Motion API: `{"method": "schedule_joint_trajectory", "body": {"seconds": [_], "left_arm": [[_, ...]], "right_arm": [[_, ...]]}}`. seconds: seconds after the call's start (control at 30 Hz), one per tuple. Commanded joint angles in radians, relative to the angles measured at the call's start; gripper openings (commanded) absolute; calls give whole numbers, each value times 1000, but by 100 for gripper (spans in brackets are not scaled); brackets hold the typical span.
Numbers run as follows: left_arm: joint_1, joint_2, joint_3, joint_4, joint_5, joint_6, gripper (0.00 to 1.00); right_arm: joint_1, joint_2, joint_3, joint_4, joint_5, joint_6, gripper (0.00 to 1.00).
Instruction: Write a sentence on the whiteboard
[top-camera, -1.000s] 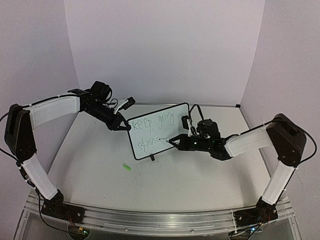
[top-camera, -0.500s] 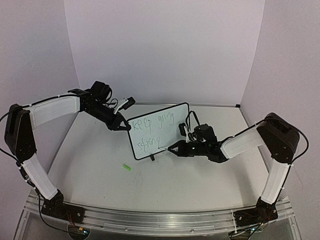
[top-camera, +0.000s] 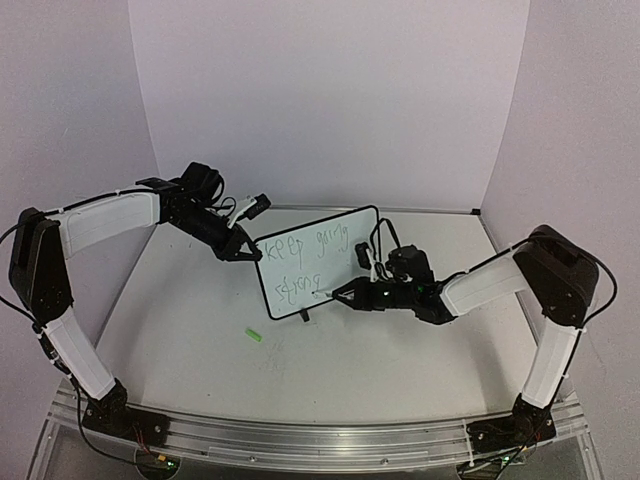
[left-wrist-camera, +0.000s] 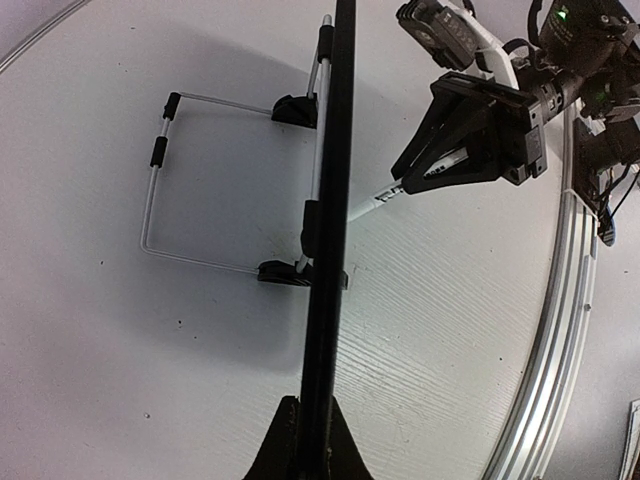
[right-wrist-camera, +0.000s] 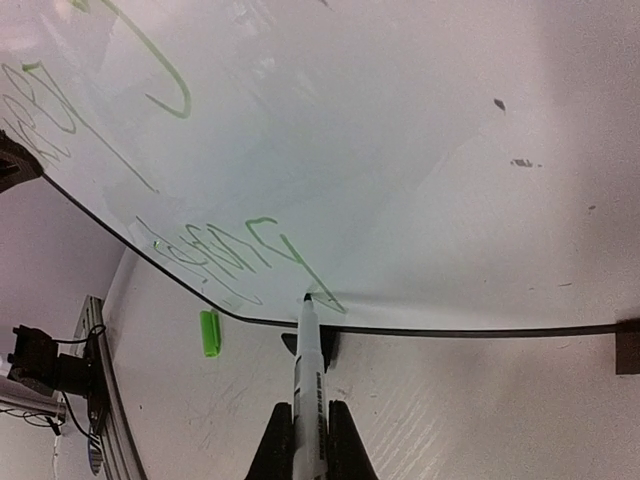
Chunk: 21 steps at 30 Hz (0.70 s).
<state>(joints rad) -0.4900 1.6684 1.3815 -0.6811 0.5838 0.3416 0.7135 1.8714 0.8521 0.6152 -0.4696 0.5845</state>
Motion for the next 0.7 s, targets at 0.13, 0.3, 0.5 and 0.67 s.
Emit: {"method": "schedule_joint_trajectory", "body": {"seconds": [0.13, 0.3, 0.5, 0.67], "left_arm": [[-2, 21, 8, -26, -75, 23, 0], [-3, 22, 8, -26, -75, 22, 0], [-3, 20, 7, -28, -78, 22, 0], [-4, 20, 7, -27, -79, 22, 0]], "right_arm": [[-8, -150, -74, 82, 39, 12, 0], [-9, -127, -83, 67, 92, 10, 0], [-11, -102, -67, 50, 135, -1, 0], [-11, -87, -47, 42, 137, -7, 0]]}}
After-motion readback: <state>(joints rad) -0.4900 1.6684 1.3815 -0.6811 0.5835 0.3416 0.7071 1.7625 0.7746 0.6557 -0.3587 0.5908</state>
